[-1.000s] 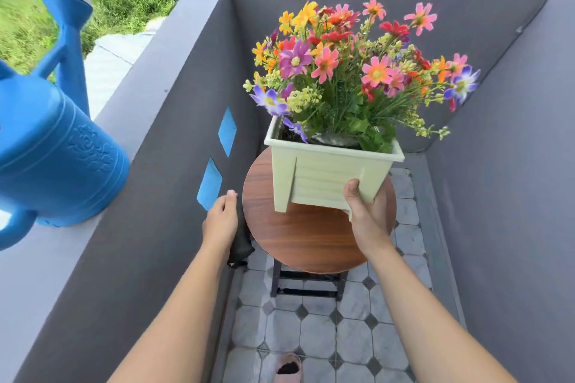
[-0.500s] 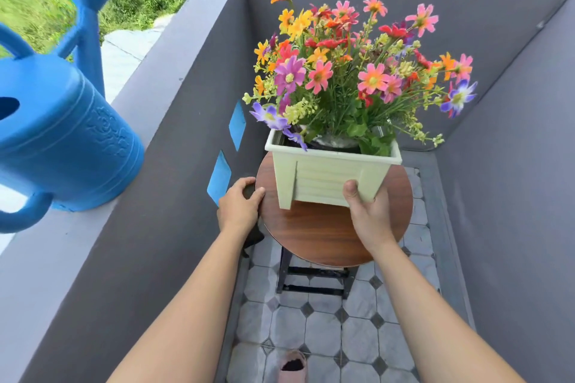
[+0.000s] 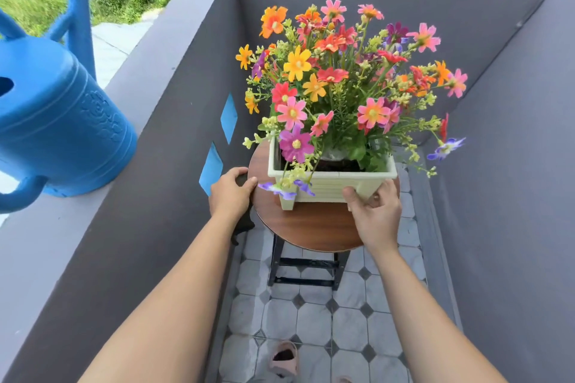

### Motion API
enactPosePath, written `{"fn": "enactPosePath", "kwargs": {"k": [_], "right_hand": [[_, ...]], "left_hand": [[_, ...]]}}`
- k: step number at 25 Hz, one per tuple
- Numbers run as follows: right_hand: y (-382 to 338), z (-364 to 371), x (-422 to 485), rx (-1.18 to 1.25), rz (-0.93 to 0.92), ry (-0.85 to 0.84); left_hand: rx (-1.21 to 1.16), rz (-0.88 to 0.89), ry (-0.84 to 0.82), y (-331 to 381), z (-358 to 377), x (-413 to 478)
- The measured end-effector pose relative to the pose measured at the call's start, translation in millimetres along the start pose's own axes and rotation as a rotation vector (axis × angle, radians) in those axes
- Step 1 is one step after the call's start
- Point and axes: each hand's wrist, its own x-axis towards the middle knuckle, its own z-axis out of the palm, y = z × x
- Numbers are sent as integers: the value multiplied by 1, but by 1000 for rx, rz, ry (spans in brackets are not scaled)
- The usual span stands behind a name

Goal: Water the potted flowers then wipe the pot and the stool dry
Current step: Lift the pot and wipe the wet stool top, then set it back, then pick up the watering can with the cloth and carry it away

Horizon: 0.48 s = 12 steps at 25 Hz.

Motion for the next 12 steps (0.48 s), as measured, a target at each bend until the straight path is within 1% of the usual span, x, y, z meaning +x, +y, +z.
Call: {"fn": "enactPosePath", "kwargs": {"k": [5, 12], "right_hand": [[1, -10, 4, 52, 47, -87], [18, -8, -8, 81, 67, -76]], "left_hand": [[-2, -9, 31, -2, 3, 2], [40, -11, 37, -7, 6, 4]]}}
